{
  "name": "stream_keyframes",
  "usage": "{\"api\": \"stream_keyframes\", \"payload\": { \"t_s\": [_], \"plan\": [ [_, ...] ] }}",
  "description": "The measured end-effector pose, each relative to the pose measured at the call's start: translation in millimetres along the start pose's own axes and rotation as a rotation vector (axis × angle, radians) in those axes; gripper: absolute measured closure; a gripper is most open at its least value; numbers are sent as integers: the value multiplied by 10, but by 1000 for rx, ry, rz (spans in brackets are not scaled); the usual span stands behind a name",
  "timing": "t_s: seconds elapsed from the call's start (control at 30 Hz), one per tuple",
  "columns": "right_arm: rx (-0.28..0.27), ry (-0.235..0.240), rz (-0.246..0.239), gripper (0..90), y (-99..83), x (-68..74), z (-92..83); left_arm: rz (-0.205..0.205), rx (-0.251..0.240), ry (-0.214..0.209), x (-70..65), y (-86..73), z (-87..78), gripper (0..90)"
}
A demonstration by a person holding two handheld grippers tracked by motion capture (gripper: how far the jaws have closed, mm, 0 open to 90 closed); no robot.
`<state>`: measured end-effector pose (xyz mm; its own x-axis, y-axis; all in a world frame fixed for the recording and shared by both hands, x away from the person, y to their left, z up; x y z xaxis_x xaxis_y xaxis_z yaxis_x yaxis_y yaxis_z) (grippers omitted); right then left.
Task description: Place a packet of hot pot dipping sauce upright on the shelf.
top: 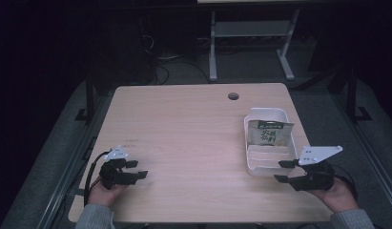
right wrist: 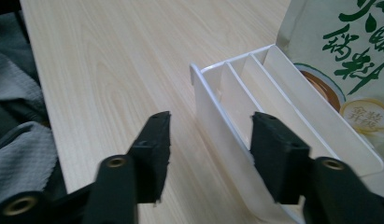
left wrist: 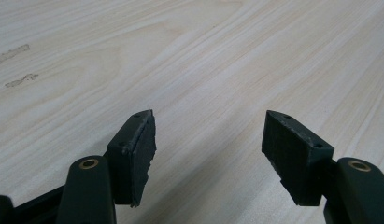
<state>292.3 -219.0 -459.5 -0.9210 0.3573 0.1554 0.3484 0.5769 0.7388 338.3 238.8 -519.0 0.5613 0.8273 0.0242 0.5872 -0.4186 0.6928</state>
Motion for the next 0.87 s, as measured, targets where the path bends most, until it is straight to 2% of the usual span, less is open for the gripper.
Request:
{"api": "stream_keyframes", "payload": {
  "t_s": [0.1,0.17,0.3,0.47,0.53,0.7,0.87],
  "plan": [
    [-24,-33,-4,456,3,23,-4,9,-6,-1,-22,10,-15,339],
    [-32,-59,-7,422,0,48,-19,11,-7,-1,-25,8,-19,339],
    [-63,-71,-8,443,4,113,-70,10,-9,0,-13,3,-35,339],
    [-77,-64,-20,437,-49,258,-46,14,-2,-3,-29,-5,-24,336],
    [-89,-56,-28,436,-86,367,-7,17,-4,-3,-43,-1,-16,336],
    [-98,-48,-41,434,-140,470,61,15,-3,-6,-55,2,-13,335],
    [-95,-12,-3,398,-221,491,224,22,-4,-8,-58,5,-13,335]
  ]
}}
Point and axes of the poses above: each handheld gripper's, and its own axes: z roughly forward along the jaws, y roughly out of its top, x roughly to its left, the point moved 10 cm from there along z, roughly forward along the jaws, and after that the axes turned 14 degrees about y, right-handed, at the moved point
